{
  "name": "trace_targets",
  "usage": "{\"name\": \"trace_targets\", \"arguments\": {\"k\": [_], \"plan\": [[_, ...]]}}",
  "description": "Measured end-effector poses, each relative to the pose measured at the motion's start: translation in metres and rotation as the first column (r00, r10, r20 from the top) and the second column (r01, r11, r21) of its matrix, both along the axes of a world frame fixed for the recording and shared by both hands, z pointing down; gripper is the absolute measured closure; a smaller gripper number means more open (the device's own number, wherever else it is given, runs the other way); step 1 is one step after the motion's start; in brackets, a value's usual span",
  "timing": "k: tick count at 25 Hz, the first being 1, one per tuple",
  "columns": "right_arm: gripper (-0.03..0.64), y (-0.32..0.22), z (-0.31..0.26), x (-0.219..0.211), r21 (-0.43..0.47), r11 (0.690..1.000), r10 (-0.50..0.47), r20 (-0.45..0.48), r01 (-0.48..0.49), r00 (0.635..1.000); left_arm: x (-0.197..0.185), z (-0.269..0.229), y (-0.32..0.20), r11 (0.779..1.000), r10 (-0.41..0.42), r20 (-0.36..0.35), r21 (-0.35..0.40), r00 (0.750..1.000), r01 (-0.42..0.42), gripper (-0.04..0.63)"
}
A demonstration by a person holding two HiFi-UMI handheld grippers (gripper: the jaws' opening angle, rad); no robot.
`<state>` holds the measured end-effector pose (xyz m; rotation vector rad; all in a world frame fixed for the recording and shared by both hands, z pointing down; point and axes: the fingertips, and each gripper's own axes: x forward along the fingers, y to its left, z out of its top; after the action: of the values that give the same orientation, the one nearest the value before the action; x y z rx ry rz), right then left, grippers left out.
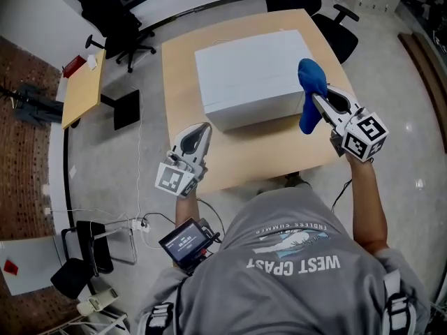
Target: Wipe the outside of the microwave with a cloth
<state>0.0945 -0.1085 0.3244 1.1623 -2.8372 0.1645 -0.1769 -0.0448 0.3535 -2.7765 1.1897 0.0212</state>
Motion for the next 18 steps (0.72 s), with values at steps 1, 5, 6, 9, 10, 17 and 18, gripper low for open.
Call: {"name": "trace_targets", "arguments": {"k": [1, 5, 6, 9, 10, 17, 18], "plan": [[0.532, -0.006, 0.0, -0.003, 0.0, 1.0, -0.007, -0.003, 0.007, 1.0, -0.001, 0.001, -0.002, 1.0, -0.004, 0.0, -0.002, 1.0, 0.004, 0.572], [0.532, -0.044, -0.005, -0.031, 0.032, 0.997, -0.073, -0.065, 0.075, 0.995, -0.004, 0.009, -0.008, 0.999, -0.025, 0.002, -0.03, 1.0, 0.025, 0.572], [0.532, -0.056, -0.006, -0.045, 0.041, 0.994, -0.101, -0.086, 0.105, 0.991, -0.007, 0.012, -0.009, 0.999, -0.033, 0.001, -0.039, 0.999, 0.033, 0.572], [0.532, -0.096, -0.004, -0.105, 0.037, 0.976, -0.209, -0.142, 0.216, 0.968, -0.016, 0.019, -0.006, 0.996, -0.066, -0.002, -0.068, 0.998, 0.066, 0.572], [0.532, -0.107, 0.0, -0.129, 0.027, 0.966, -0.249, -0.157, 0.257, 0.956, -0.019, 0.022, -0.004, 0.994, -0.078, -0.001, -0.078, 0.997, 0.078, 0.572], [0.532, -0.148, 0.069, -0.312, -0.111, 0.851, -0.518, -0.338, 0.513, 0.786, -0.061, 0.045, 0.014, 0.959, -0.235, 0.02, -0.156, 0.972, 0.235, 0.572], [0.532, -0.148, 0.086, -0.329, -0.139, 0.834, -0.541, -0.399, 0.535, 0.74, -0.067, 0.046, 0.017, 0.952, -0.258, 0.023, -0.162, 0.966, 0.258, 0.572]]}}
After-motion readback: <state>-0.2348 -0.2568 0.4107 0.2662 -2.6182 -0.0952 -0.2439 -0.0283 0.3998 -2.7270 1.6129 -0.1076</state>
